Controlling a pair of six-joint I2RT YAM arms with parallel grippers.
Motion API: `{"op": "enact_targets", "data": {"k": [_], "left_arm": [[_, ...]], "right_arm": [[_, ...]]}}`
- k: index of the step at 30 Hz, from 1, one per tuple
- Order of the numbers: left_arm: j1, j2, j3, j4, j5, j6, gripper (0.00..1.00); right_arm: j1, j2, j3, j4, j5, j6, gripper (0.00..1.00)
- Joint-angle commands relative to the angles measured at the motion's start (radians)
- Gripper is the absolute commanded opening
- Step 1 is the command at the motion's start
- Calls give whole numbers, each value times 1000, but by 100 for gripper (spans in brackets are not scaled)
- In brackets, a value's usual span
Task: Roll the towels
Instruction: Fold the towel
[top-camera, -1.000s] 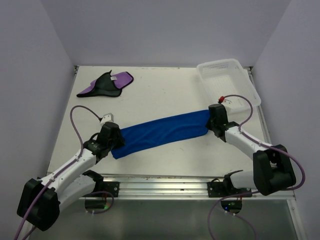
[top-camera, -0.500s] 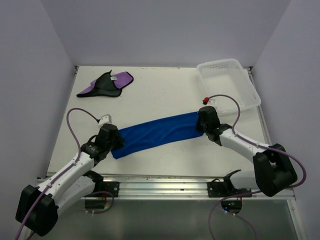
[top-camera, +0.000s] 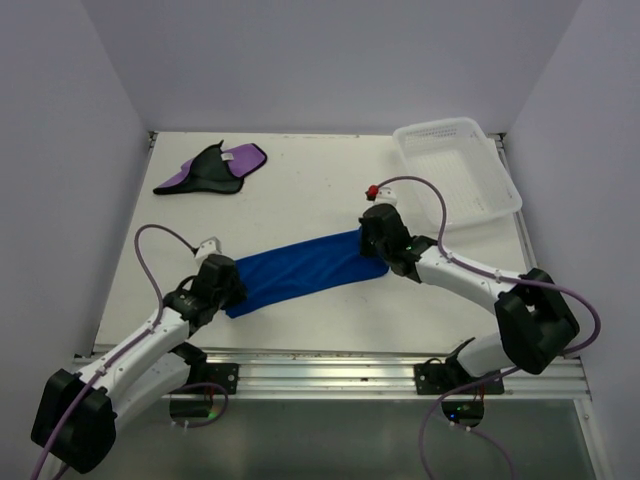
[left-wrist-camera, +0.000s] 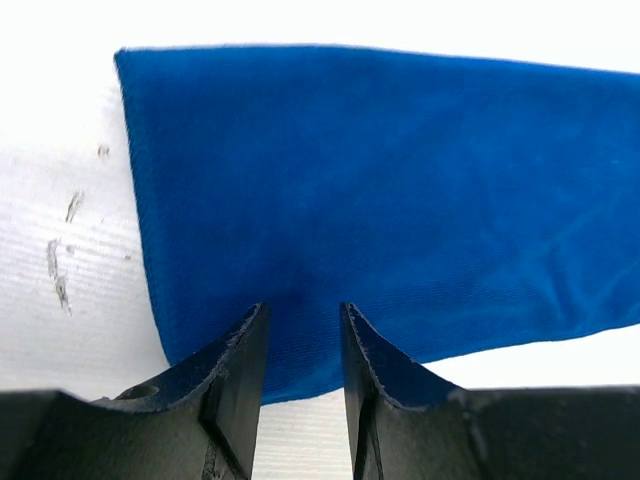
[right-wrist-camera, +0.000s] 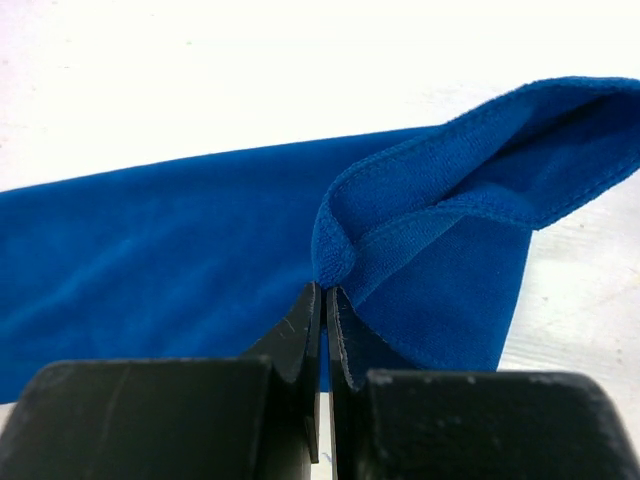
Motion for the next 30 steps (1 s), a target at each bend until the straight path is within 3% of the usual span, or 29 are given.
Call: {"op": "enact_targets", "data": {"k": [1,9,17,24,30], "left_arm": [[-4,-10,-25,1,2,-49,38],[-2,5,-29,2,4,-55,38],[-4,-108,21,-66,-11,-97,40],[-2,-108,191,-159,-42,-74,41],[-2,-103,386,-342,-212,-84,43]], "right_arm": [[30,14,68,-5,5,-4,0],[92,9,126,-2,-37,28,0],[152,55,234,-25,-78,38,0],[199,100,311,-51,-104,24,0],[254,149,361,-55,-123,16,0]]}}
